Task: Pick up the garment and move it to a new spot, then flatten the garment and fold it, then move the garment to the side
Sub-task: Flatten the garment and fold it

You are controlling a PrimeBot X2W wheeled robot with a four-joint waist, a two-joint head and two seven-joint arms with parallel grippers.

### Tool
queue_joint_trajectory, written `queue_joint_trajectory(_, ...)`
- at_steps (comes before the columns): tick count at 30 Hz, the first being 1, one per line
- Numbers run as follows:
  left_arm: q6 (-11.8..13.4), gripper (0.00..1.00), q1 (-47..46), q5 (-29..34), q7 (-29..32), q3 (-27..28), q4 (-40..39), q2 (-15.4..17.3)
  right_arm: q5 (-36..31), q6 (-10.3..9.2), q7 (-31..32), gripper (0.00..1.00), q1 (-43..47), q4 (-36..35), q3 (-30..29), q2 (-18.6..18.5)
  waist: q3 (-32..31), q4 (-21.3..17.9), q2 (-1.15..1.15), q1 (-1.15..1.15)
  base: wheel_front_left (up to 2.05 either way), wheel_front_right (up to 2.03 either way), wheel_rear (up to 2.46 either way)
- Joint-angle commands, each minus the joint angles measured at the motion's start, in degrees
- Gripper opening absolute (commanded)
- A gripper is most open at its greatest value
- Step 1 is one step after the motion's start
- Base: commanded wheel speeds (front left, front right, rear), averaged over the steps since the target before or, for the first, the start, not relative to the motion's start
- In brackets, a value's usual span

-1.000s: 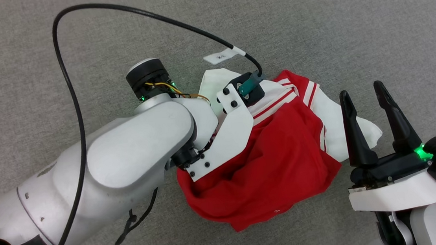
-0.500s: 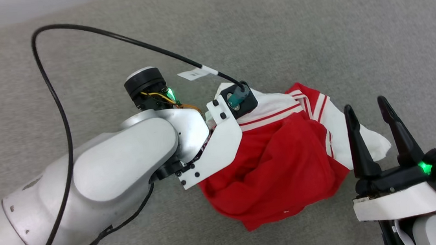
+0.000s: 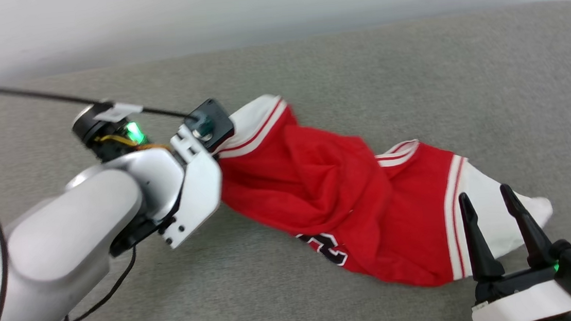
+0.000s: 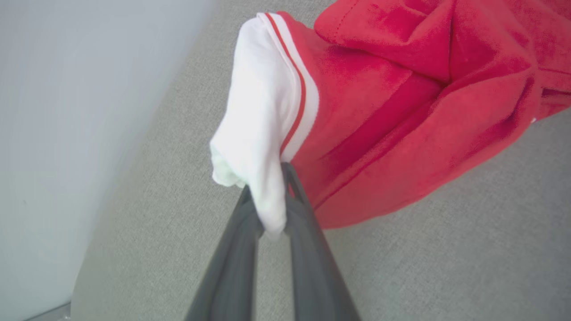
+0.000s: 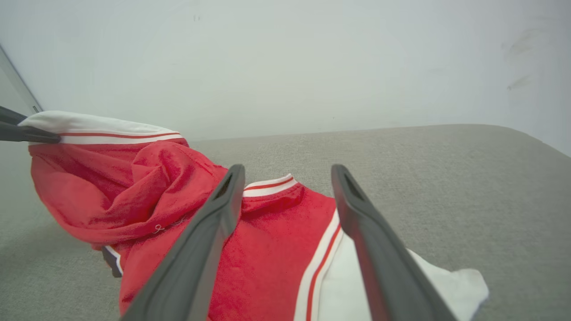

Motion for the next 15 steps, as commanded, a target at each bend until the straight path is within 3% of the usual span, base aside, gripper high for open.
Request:
queue_joint_trajectory(1, 0.73, 0.00, 1.12, -0.19, -0.57, 0.31, -0.40, 0.62, 0.02, -0.04, -0.13, 1.00, 0.86, 0.41, -0.10, 0.11, -2.51, 2.69, 0.00, 0.00, 0.00, 0.00, 0.00)
queue_joint_trajectory(10, 10.04, 0.00, 16.12, -5.01, -6.47, 0.71, -5.77, 8.70, -0.37, -0.04, -0.13, 1.00, 2.97, 2.63, -0.33, 0.10, -4.26, 4.99, 0.00, 0.00, 0.00, 0.00, 0.00)
queue_joint_trajectory(15, 12.50, 0.00, 25.97, -8.79, -9.85, -0.08, -6.37, 8.05, -0.96, -0.04, -0.13, 1.00, 3.69, 3.95, -0.26, 0.11, -4.40, 4.86, 0.00, 0.00, 0.00, 0.00, 0.00)
